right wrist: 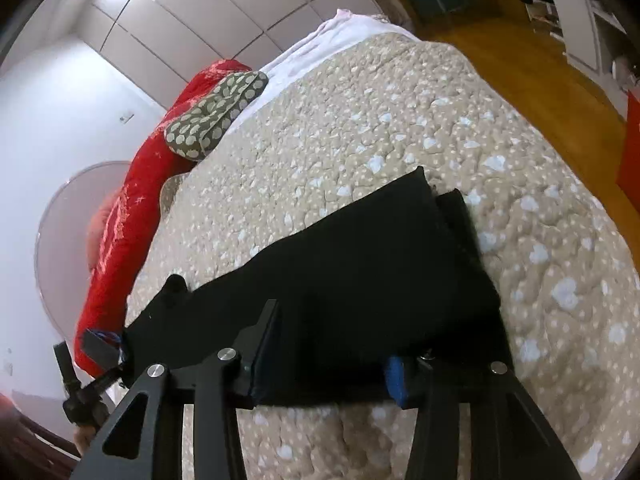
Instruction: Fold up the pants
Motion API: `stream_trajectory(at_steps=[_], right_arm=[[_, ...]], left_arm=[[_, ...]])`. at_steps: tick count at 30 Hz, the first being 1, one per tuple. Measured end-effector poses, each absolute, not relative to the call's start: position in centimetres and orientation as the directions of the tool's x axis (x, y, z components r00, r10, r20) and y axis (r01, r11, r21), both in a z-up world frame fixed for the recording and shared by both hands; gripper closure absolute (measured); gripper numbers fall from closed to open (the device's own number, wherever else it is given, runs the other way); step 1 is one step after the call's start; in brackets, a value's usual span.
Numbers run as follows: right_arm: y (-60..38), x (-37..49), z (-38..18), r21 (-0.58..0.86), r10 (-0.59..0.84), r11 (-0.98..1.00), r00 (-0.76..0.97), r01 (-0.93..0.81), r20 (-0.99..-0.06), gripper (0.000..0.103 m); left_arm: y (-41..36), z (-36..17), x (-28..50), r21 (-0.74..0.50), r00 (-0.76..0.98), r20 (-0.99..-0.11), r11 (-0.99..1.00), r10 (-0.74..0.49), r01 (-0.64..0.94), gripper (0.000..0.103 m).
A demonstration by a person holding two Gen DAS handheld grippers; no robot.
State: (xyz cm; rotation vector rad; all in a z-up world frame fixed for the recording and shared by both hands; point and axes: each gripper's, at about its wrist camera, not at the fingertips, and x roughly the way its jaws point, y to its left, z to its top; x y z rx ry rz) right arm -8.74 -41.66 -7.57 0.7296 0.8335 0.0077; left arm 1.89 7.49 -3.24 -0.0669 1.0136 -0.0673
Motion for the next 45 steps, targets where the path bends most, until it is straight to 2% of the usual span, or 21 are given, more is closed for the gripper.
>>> stream_trajectory(at_steps=[1, 2, 6, 7, 8, 10, 12, 15, 17, 18, 20, 22, 24, 25, 27, 29, 32, 35, 39, 42, 45], right_arm=[[-41.7, -8.3, -7.8, 0.568, 0.262, 0.773, 0.673, 0.283, -0.692, 0.086], [-41.5, -8.2, -7.8, 0.517, 0.224, 0.801, 0.652, 0.301, -0.725, 0.096], [-40.4, -9.8, -5.8, 0.325, 0.1, 0.905, 0.607, 0.274, -0.789, 0.095], [-40.2, -9.7, -5.9, 0.266, 0.06, 0.922, 0.571, 0.283, -0.819, 0.091], [-40.3, -9.7, -5.9, 0.217, 0.022, 0.93, 0.544, 0.298, -0.839, 0.083], [-40.9, -10.5, -4.4, 0.154, -0.065, 0.923, 0.539, 0.351, -0.84, 0.079], [-40.3, -11.1, -2.3, 0.133, -0.094, 0.932, 0.578, 0.337, -0.81, 0.078], [-37.0, -10.0, 1.2, 0.187, 0.002, 0.96, 0.661, 0.21, -0.751, 0.073], [-34.1, -8.3, 2.2, 0.272, 0.145, 0.959, 0.696, 0.075, -0.703, 0.061], [-31.9, -6.9, 2.3, 0.326, 0.243, 0.945, 0.695, -0.012, -0.677, 0.06], [-26.2, -3.3, 2.2, 0.452, 0.447, 0.876, 0.635, -0.168, -0.63, 0.06], [-19.8, 0.3, 2.1, 0.524, 0.591, 0.797, 0.563, -0.3, -0.577, 0.06], [-14.5, 2.9, 1.9, 0.544, 0.648, 0.758, 0.512, -0.36, -0.564, 0.061], [-10.9, 5.0, 1.5, 0.555, 0.68, 0.733, 0.465, -0.393, -0.567, 0.066], [-6.3, 7.4, 1.0, 0.497, 0.662, 0.748, 0.441, -0.44, -0.606, 0.076], [-1.4, 9.7, 0.2, 0.321, 0.561, 0.805, 0.465, -0.499, -0.685, 0.086], [2.6, 11.1, -1.9, 0.209, 0.502, 0.796, 0.427, -0.567, -0.752, 0.086], [5.7, 12.3, -2.7, 0.157, 0.488, 0.768, 0.408, -0.621, -0.772, 0.086], [10.2, 13.4, -3.1, 0.117, 0.487, 0.722, 0.38, -0.682, -0.786, 0.086], [11.7, 14.7, -3.7, 0.212, 0.528, 0.704, 0.299, -0.678, -0.795, 0.086], [8.9, 13.9, -1.5, 0.237, 0.563, 0.707, 0.327, -0.667, -0.759, 0.086]], left_arm=[[7.7, -3.2, 1.9, -0.095, 0.525, -0.846, 0.995, -0.093, 0.023, 0.07], [8.0, -3.1, 1.9, -0.107, 0.523, -0.847, 0.994, -0.099, 0.016, 0.07], [9.8, -2.1, 1.4, -0.171, 0.543, -0.828, 0.985, -0.141, -0.006, 0.07], [10.4, -1.8, 1.3, -0.167, 0.551, -0.824, 0.986, -0.127, -0.023, 0.07], [11.1, -1.4, 1.2, -0.146, 0.568, -0.818, 0.988, -0.091, -0.052, 0.07], [12.7, -0.9, 1.0, -0.105, 0.591, -0.806, 0.989, -0.023, -0.105, 0.07], [14.9, -0.8, 1.3, -0.121, 0.582, -0.813, 0.982, -0.013, -0.148, 0.07], [16.7, -0.9, 1.6, -0.13, 0.572, -0.82, 0.974, -0.001, -0.185, 0.07], [17.1, -0.9, 1.4, -0.147, 0.586, -0.81, 0.971, -0.009, -0.188, 0.07], [17.1, -1.1, 1.4, -0.156, 0.583, -0.812, 0.97, -0.02, -0.184, 0.07], [16.6, -1.5, 1.2, -0.176, 0.577, -0.815, 0.971, -0.051, -0.163, 0.07], [15.9, -1.7, 1.1, -0.184, 0.576, -0.815, 0.973, -0.071, -0.141, 0.07], [15.0, -2.0, 0.9, -0.179, 0.572, -0.816, 0.976, -0.08, -0.12, 0.07], [14.7, -2.2, 0.6, -0.165, 0.572, -0.817, 0.979, -0.068, -0.119, 0.07], [14.6, -2.8, 0.1, -0.151, 0.565, -0.824, 0.979, -0.05, -0.133, 0.07], [14.8, -3.4, -0.3, -0.169, 0.561, -0.825, 0.977, -0.069, -0.13, 0.07], [15.4, -3.7, -0.4, -0.181, 0.569, -0.82, 0.973, -0.07, -0.141, 0.057], [15.9, -3.9, -0.2, -0.216, 0.567, -0.818, 0.967, -0.102, -0.138, 0.057], [16.4, -3.7, -0.4, -0.235, 0.562, -0.819, 0.962, -0.117, -0.142, 0.057], [16.6, -3.3, -0.7, -0.221, 0.571, -0.816, 0.963, -0.094, -0.157, 0.057], [17.2, -2.5, -1.1, -0.218, 0.59, -0.803, 0.962, -0.082, -0.163, 0.057]])
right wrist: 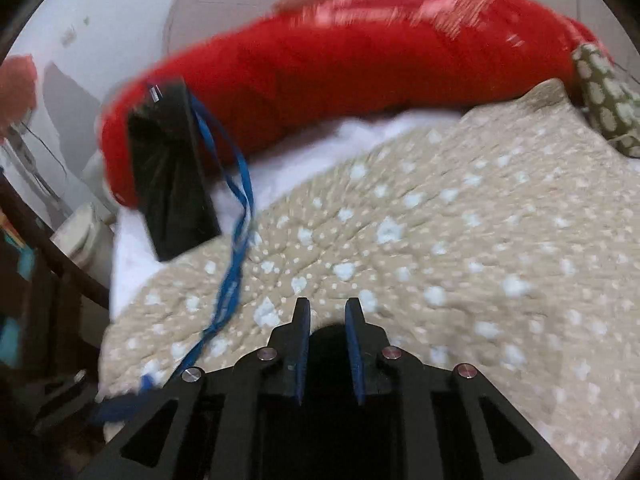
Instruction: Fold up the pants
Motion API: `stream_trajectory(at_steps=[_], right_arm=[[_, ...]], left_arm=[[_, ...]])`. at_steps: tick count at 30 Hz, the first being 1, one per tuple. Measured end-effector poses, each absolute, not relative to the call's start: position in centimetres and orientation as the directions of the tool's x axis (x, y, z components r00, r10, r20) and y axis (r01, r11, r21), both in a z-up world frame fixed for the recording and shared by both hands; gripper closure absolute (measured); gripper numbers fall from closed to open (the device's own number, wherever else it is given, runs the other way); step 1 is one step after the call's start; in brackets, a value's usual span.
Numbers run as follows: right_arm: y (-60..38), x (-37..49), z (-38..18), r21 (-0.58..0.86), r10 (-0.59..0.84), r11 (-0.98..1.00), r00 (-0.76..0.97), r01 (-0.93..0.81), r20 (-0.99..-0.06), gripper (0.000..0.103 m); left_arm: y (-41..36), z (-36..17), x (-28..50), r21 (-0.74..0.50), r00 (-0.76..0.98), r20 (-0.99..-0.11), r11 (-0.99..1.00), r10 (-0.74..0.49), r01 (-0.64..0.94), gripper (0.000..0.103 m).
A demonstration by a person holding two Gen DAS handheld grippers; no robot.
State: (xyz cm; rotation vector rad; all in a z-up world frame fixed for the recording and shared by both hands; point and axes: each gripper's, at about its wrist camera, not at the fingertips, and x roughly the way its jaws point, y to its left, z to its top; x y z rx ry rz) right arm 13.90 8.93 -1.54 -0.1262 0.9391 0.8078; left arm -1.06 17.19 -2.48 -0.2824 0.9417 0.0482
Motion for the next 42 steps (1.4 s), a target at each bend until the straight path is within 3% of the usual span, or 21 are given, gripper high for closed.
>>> stream_trajectory(at_steps=[4, 7, 8, 11, 16, 17, 18, 20, 26, 29, 34, 37, 42], right_arm=[[-0.9, 10.5, 1.8, 0.228, 0.54, 0.78, 0.443, -0.583, -0.715, 0.083], [-9.2, 8.0, 1.5, 0.212, 0.448, 0.871, 0.539, -0.444, -0.713, 0.062], [-12.1, 7.2, 0.9, 0.191, 0.388, 0.907, 0.569, -0.375, -0.725, 0.06], [-17.5, 5.7, -1.1, 0.217, 0.315, 0.948, 0.593, -0.233, -0.741, 0.06], [-18.4, 5.9, -2.9, 0.368, 0.444, 0.896, 0.547, -0.249, -0.71, 0.061], [-17.4, 6.2, -3.2, 0.342, 0.429, 0.903, 0.543, -0.259, -0.722, 0.081], [-16.6, 6.6, -3.5, 0.277, 0.362, 0.932, 0.538, -0.234, -0.761, 0.091], [-15.7, 7.1, -3.6, 0.225, 0.312, 0.949, 0.539, -0.222, -0.783, 0.094], [-14.6, 7.9, -5.2, 0.16, 0.234, 0.971, 0.573, -0.177, -0.786, 0.094], [-15.9, 6.7, -3.8, 0.198, 0.261, 0.965, 0.589, -0.171, -0.765, 0.083], [-18.1, 1.9, -1.0, 0.254, 0.333, 0.943, 0.617, -0.215, -0.713, 0.076], [-17.6, 0.6, -1.5, 0.303, 0.387, 0.922, 0.582, -0.241, -0.715, 0.075], [-16.3, -1.4, -2.7, 0.262, 0.364, 0.931, 0.567, -0.256, -0.739, 0.075]], left_arm=[[17.3, -0.9, -1.3, -0.228, 0.627, -0.775, 0.961, -0.081, -0.158, 0.057], [16.5, -0.5, -1.0, -0.222, 0.634, -0.769, 0.964, -0.079, -0.149, 0.057], [16.1, -0.5, -1.0, -0.218, 0.634, -0.769, 0.965, -0.079, -0.144, 0.057], [14.6, -0.8, -0.4, -0.226, 0.628, -0.771, 0.966, -0.1, -0.123, 0.057], [12.1, -1.8, 1.0, -0.183, 0.61, -0.789, 0.977, -0.08, -0.109, 0.057], [11.8, -2.0, 1.2, -0.166, 0.599, -0.798, 0.98, -0.066, -0.113, 0.057], [11.7, -2.2, 1.3, -0.156, 0.592, -0.804, 0.981, -0.058, -0.116, 0.057], [11.7, -2.6, 1.3, -0.148, 0.587, -0.808, 0.982, -0.051, -0.119, 0.057], [10.9, -3.8, 1.5, -0.067, 0.567, -0.824, 0.992, 0.007, -0.11, 0.056], [10.9, -3.2, 1.2, -0.06, 0.57, -0.822, 0.991, 0.017, -0.116, 0.056], [10.0, -2.0, 0.4, -0.082, 0.598, -0.802, 0.99, 0.001, -0.111, 0.056], [9.0, -1.7, 0.1, -0.064, 0.605, -0.796, 0.992, 0.014, -0.108, 0.056], [7.1, -1.6, -0.5, -0.048, 0.61, -0.792, 0.996, 0.01, -0.079, 0.056]])
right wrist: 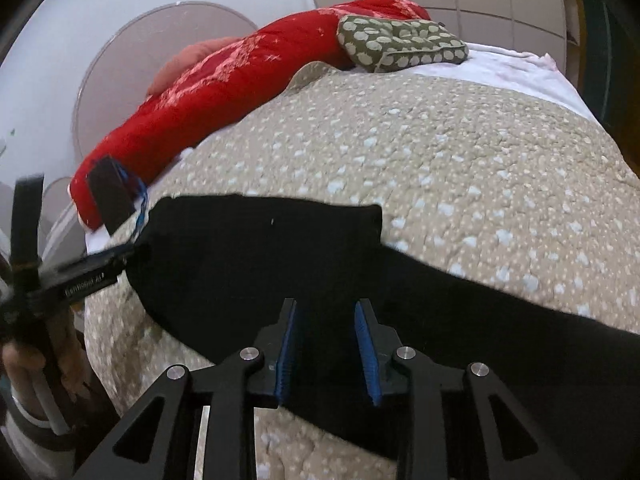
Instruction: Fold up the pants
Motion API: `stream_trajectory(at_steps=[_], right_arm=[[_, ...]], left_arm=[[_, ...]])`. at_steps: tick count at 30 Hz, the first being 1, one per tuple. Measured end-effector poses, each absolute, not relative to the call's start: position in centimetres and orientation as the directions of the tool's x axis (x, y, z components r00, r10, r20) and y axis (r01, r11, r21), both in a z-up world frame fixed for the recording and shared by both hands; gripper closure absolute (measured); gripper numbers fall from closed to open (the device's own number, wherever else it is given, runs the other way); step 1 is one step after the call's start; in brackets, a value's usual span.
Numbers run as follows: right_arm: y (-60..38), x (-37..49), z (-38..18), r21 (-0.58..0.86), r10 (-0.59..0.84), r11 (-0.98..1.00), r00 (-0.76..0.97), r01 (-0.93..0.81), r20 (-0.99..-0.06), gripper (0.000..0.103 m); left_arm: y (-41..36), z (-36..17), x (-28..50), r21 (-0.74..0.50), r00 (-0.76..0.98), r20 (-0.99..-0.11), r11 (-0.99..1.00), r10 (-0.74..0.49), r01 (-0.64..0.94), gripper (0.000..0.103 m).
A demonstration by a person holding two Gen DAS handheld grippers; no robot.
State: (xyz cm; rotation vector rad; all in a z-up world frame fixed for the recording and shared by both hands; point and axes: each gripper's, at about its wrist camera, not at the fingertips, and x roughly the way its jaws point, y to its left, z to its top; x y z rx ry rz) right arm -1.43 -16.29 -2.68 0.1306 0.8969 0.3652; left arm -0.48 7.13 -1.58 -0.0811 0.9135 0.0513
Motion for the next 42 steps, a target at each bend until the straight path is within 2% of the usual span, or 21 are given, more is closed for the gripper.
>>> stream_trajectory(at_steps=[5, 7, 10, 15, 24, 29, 31, 35, 42], right_arm=[[-16.9, -2.3, -4.3, 0.257, 0.348, 0.937, 0.556, -0.238, -0.755, 0.075], [-17.1, -2.6, -5.4, 0.227, 0.317, 0.947, 0.537, -0.229, -0.781, 0.075], [-17.6, -3.8, -5.1, 0.202, 0.309, 0.948, 0.553, -0.247, -0.774, 0.075], [-20.4, -5.1, -3.9, 0.22, 0.292, 0.956, 0.587, -0.193, -0.755, 0.075], [-26.9, -7.6, -3.6, 0.185, 0.167, 0.982, 0.618, -0.036, -0.768, 0.074], [-30.1, -8.5, -5.4, 0.168, 0.112, 0.985, 0.601, 0.038, -0.791, 0.073], [-31.4, -9.2, -6.2, 0.205, 0.138, 0.978, 0.61, 0.042, -0.78, 0.073], [-32.9, -10.1, -5.8, 0.265, 0.18, 0.963, 0.609, 0.053, -0.773, 0.073], [-34.7, -12.5, -3.8, 0.236, 0.093, 0.962, 0.645, 0.139, -0.758, 0.071]], left_arm=[[5.9, -3.1, -0.6, -0.044, 0.596, -0.803, 0.995, 0.016, -0.086, 0.056], [5.3, -3.8, -0.7, -0.005, 0.598, -0.8, 0.996, 0.049, -0.088, 0.056], [4.5, -3.5, -0.9, 0.036, 0.601, -0.795, 0.996, 0.078, -0.081, 0.056], [3.4, -2.6, -1.3, 0.002, 0.606, -0.795, 0.999, 0.027, -0.042, 0.056], [-0.4, -2.5, -1.4, -0.014, 0.611, -0.791, 1.0, -0.027, 0.027, 0.056], [-2.9, -3.7, -1.3, -0.023, 0.585, -0.809, 0.997, -0.063, 0.075, 0.056], [-3.9, -3.9, -1.6, 0.016, 0.599, -0.8, 0.996, -0.038, 0.084, 0.056], [-4.4, -3.5, -1.4, 0.003, 0.589, -0.806, 0.995, -0.055, 0.098, 0.056], [-6.7, -2.6, -1.7, -0.02, 0.591, -0.798, 0.985, -0.117, 0.169, 0.056]])
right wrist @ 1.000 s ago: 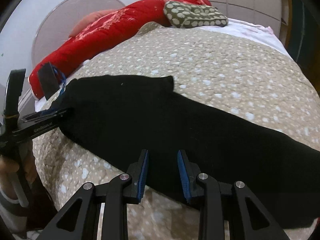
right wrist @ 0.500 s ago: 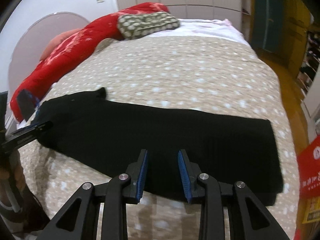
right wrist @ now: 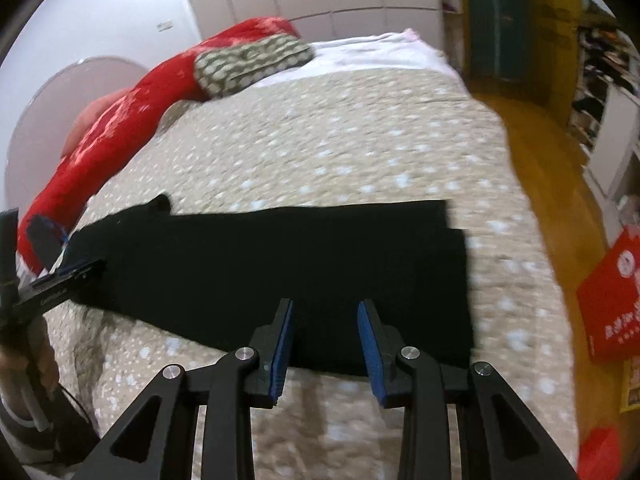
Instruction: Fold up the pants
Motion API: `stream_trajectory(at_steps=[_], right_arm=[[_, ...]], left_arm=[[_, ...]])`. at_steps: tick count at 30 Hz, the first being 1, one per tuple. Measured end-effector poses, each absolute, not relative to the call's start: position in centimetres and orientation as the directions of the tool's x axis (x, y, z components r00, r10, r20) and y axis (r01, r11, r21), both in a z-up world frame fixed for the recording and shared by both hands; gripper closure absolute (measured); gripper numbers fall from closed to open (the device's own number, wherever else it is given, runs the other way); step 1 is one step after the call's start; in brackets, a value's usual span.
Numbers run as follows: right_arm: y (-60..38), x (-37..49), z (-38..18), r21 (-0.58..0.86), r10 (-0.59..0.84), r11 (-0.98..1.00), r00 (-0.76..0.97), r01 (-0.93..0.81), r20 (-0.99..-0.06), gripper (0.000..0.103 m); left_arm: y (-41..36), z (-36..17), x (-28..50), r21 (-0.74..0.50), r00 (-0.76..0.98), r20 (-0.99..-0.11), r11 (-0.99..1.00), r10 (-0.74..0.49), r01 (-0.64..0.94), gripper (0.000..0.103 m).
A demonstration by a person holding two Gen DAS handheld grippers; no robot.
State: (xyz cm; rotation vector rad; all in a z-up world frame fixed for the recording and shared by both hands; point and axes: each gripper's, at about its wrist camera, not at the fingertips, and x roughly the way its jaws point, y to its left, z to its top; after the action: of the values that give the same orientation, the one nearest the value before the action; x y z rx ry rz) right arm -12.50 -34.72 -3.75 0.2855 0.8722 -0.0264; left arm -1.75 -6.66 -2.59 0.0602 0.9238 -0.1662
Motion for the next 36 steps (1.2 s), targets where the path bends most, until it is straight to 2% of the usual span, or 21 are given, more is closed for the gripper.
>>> stream_trajectory(at_steps=[8, 14, 19, 21, 22, 25, 28, 31, 34, 36], right_arm=[[-40.2, -15.0, -4.2, 0.253, -0.008, 0.915, 0.641, 0.314, -0.768, 0.065], [-40.0, -13.9, -3.5, 0.29, 0.02, 0.915, 0.686, 0.281, -0.727, 0.065], [-39.1, -11.6, -3.7, 0.192, -0.014, 0.954, 0.672, 0.232, -0.741, 0.066], [-39.5, -10.6, -4.8, 0.203, 0.001, 0.949, 0.641, 0.242, -0.767, 0.088], [-39.7, -10.3, -5.1, 0.227, 0.03, 0.946, 0.633, 0.232, -0.773, 0.095], [-38.9, -11.3, -3.8, 0.196, 0.02, 0.962, 0.665, 0.191, -0.746, 0.096], [-39.3, -12.0, -3.8, 0.198, 0.013, 0.959, 0.663, 0.205, -0.748, 0.097], [-40.0, -11.5, -6.4, 0.224, 0.026, 0.943, 0.616, 0.246, -0.787, 0.097], [-40.3, -12.3, -5.9, 0.265, 0.036, 0.93, 0.656, 0.253, -0.754, 0.095], [-41.1, -13.3, -5.0, 0.292, 0.026, 0.917, 0.689, 0.271, -0.724, 0.08]], left_arm=[[-11.2, -3.2, -1.8, -0.012, 0.55, -0.816, 0.956, -0.179, 0.294, 0.056], [-13.7, -2.6, -1.8, -0.008, 0.542, -0.815, 0.938, -0.207, 0.346, 0.056], [-15.5, -2.6, -1.5, -0.009, 0.526, -0.821, 0.926, -0.222, 0.377, 0.056], [-16.4, -2.6, -1.5, -0.006, 0.523, -0.821, 0.92, -0.229, 0.393, 0.056], [-16.9, -2.6, -1.4, 0.0, 0.521, -0.822, 0.916, -0.229, 0.402, 0.056], [-17.7, -2.3, -1.3, -0.002, 0.516, -0.823, 0.909, -0.238, 0.417, 0.056], [-18.7, -2.1, -1.0, -0.006, 0.513, -0.821, 0.903, -0.25, 0.43, 0.056], [-20.3, -2.3, -0.8, -0.009, 0.498, -0.825, 0.887, -0.268, 0.462, 0.056], [-21.9, -2.0, -0.7, -0.015, 0.485, -0.824, 0.867, -0.294, 0.499, 0.056], [-23.1, -1.8, -0.6, -0.029, 0.472, -0.822, 0.851, -0.319, 0.524, 0.056]])
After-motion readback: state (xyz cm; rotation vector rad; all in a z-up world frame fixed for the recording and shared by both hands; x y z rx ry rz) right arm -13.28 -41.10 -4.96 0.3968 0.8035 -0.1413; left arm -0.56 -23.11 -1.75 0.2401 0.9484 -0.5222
